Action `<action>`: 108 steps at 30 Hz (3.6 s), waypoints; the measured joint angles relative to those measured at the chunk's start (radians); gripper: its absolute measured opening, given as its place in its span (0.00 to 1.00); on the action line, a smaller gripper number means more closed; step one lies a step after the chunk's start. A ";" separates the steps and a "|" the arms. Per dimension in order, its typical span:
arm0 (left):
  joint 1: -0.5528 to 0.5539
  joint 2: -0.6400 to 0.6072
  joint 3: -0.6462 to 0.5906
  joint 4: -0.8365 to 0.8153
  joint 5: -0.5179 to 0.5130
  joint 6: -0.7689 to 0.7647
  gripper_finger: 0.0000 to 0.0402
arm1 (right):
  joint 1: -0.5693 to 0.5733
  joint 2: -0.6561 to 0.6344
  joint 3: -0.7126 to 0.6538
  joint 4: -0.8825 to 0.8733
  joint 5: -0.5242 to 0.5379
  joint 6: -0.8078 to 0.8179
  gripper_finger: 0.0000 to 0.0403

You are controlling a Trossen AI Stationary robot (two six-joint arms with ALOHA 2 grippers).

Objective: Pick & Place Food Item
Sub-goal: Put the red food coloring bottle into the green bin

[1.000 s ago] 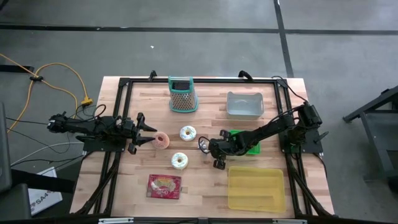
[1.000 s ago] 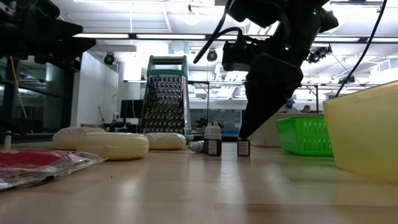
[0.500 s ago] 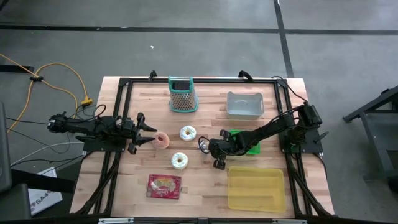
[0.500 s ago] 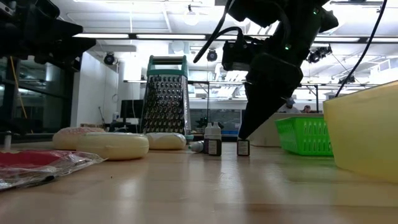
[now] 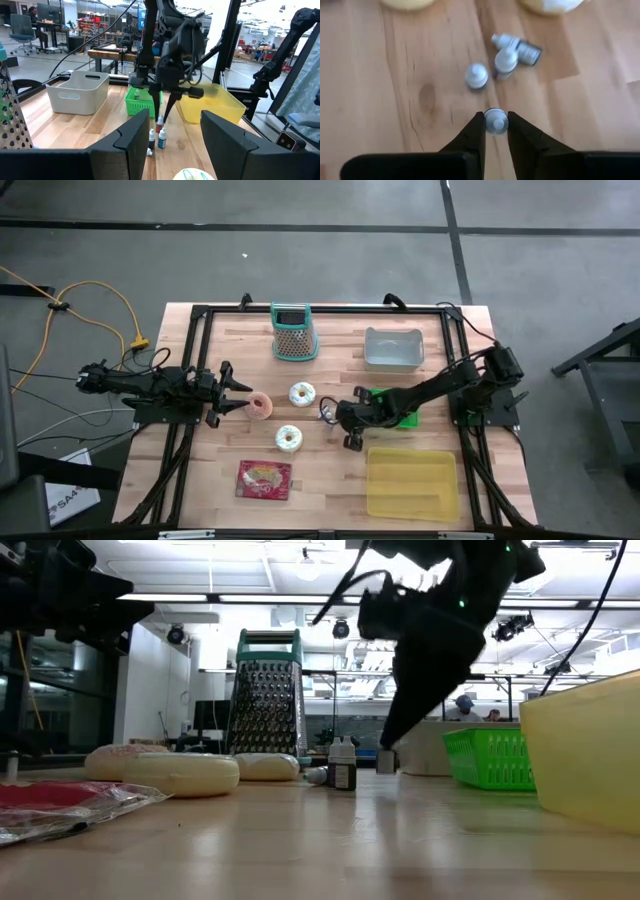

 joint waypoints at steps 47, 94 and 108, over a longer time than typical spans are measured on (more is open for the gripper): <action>0.000 0.000 0.000 0.000 0.000 0.000 0.42 | 0.085 -0.548 -0.316 -0.319 0.228 0.313 0.13; 0.000 0.000 0.000 0.000 0.000 0.000 0.42 | 0.091 -0.411 -0.405 -0.368 0.257 0.688 0.13; 0.000 0.000 0.000 0.000 0.000 0.000 0.42 | 0.091 -0.406 -0.405 -0.368 0.252 0.689 0.21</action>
